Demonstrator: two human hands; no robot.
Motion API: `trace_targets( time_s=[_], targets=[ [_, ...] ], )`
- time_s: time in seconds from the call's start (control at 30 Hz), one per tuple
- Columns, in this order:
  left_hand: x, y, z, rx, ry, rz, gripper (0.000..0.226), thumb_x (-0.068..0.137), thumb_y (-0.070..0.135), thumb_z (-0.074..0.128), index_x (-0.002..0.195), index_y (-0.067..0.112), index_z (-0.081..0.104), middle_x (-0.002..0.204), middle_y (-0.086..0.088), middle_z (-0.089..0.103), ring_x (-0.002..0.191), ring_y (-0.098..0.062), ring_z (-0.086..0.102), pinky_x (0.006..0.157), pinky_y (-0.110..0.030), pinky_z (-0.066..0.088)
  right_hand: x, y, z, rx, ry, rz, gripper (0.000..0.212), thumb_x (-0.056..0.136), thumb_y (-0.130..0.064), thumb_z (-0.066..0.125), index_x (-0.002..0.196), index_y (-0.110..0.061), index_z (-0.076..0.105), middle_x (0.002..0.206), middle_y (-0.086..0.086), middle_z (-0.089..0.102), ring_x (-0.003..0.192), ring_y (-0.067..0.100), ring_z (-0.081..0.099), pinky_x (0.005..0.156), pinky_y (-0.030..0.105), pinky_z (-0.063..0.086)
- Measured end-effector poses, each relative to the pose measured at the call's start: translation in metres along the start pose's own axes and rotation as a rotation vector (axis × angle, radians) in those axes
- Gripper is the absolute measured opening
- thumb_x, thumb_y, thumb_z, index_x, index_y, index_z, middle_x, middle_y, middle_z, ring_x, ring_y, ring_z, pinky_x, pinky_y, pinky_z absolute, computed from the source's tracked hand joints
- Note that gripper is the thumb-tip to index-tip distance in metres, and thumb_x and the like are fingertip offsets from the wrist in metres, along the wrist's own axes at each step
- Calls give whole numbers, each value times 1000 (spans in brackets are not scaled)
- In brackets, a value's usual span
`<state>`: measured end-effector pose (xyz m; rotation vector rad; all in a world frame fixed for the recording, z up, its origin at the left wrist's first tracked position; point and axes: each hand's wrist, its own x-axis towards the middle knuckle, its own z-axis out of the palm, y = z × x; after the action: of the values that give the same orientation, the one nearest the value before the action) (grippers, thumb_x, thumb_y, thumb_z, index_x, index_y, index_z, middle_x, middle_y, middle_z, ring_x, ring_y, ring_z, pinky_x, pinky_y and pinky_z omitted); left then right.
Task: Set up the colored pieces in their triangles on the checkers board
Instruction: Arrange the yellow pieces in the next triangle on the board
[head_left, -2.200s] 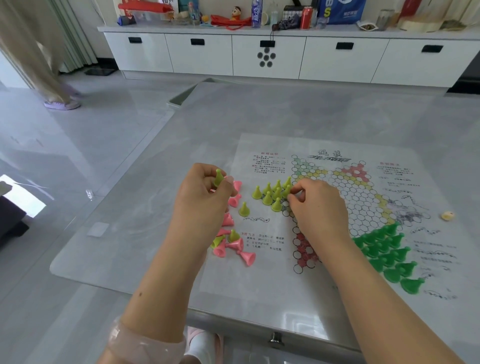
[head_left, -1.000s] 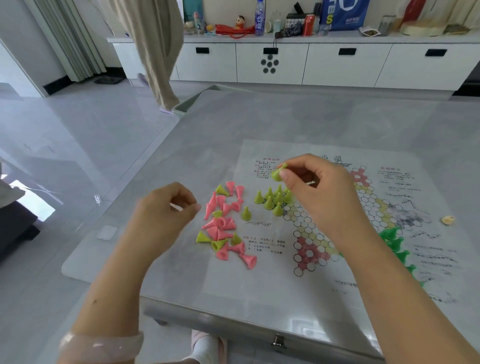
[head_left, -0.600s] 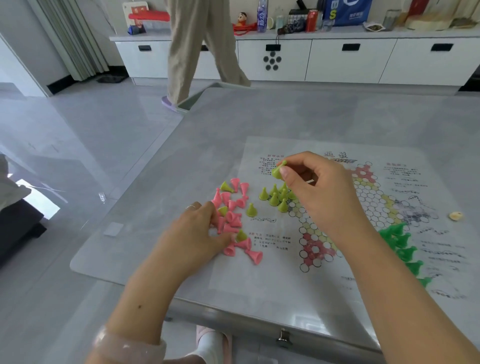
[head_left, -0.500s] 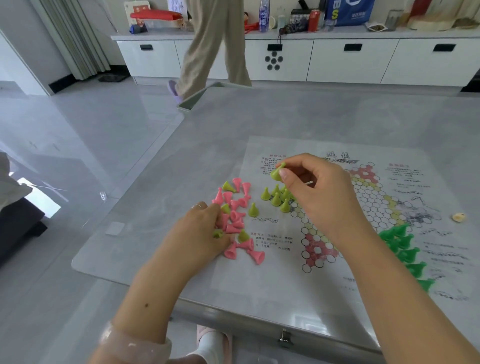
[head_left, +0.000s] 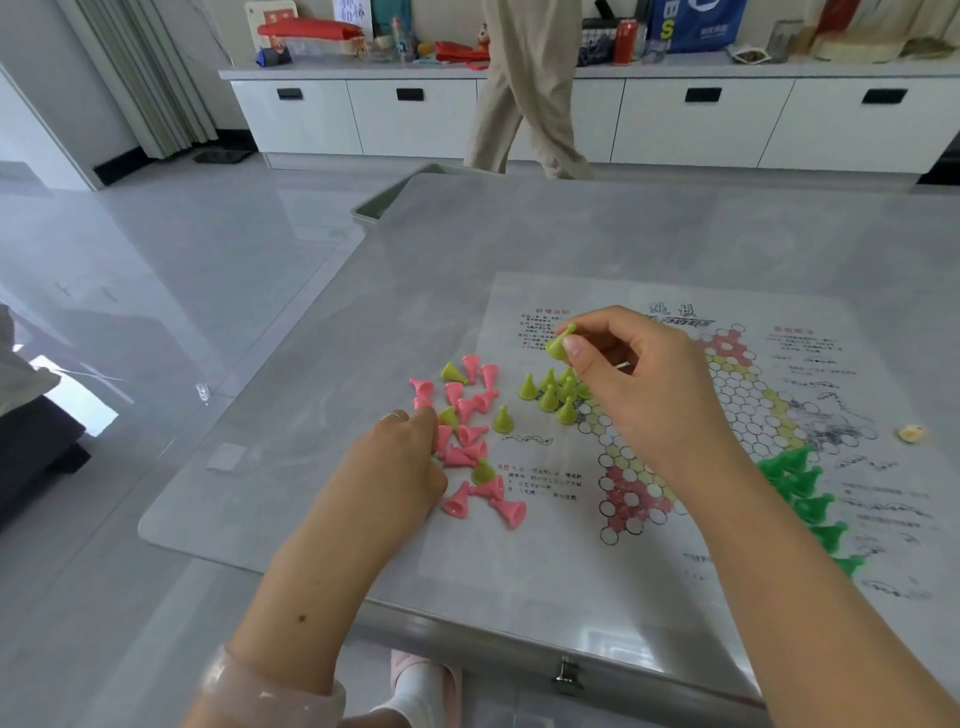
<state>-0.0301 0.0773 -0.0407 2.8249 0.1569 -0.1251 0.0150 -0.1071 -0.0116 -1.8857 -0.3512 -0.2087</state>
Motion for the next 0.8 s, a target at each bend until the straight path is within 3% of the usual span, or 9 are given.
trace_targets(
  time_s=[0.13,0.2,0.3,0.37,0.47,0.57,0.63,0.7,0.8],
  targets=[
    [0,-3,-2,-118,48,-55,9,83,4,43,87,12,44,82,-5,46,79,-28,49,63,-29,34,0,0,0,13,5,-6,10,87,-10,57,88,-14,66,75,-3,65,55,-9,56,45,2,39],
    [0,-3,-5,-302,121,-106,11,85,4,41,84,11,50,73,-3,48,70,-25,47,57,-28,32,0,0,-1,7,9,-6,10,87,-11,57,89,-15,66,75,-3,65,56,-9,56,46,3,39],
    [-2,1,-17,-967,88,-282,27,83,-4,34,69,10,53,59,-4,49,50,-17,42,44,-24,36,0,1,-1,-4,7,-8,10,87,-12,57,90,-16,66,76,-5,65,59,-9,55,47,3,40],
    [-5,3,-25,-1434,-67,-382,25,79,-4,33,66,7,52,53,-6,45,42,-14,40,35,-19,34,0,1,-1,-8,10,-10,10,87,-12,57,89,-17,66,74,-7,64,59,-9,55,48,3,40],
    [-6,6,-30,-1801,-263,-483,17,78,4,38,67,5,50,50,-6,45,37,-13,41,33,-14,36,0,0,-2,21,12,-13,10,87,-9,57,88,-15,65,71,-7,63,54,-9,56,45,2,39],
    [-2,9,-25,-1635,-172,-423,20,85,10,47,66,8,51,51,-3,41,35,-8,33,32,-11,25,0,0,-3,13,16,-16,9,86,-9,57,86,-14,65,70,-6,64,54,-9,56,45,2,39],
    [-2,9,-19,-1149,-10,-226,20,87,16,55,67,12,55,51,4,39,36,-5,28,34,-15,23,0,2,-3,-15,19,-14,9,86,-12,58,86,-15,66,71,-7,65,58,-8,57,49,3,40],
    [-3,6,-14,-682,92,-37,12,82,22,64,70,20,60,47,11,38,37,-4,32,39,-11,26,1,4,-5,-51,28,-12,9,86,-15,58,87,-19,66,75,-12,64,65,-7,56,56,4,41],
    [-6,5,-9,-426,32,117,19,74,21,71,70,32,57,51,7,36,44,-2,37,46,-12,31,3,6,-7,-65,38,-16,9,86,-17,58,87,-20,66,77,-13,65,67,-7,55,59,5,41]
  ],
)
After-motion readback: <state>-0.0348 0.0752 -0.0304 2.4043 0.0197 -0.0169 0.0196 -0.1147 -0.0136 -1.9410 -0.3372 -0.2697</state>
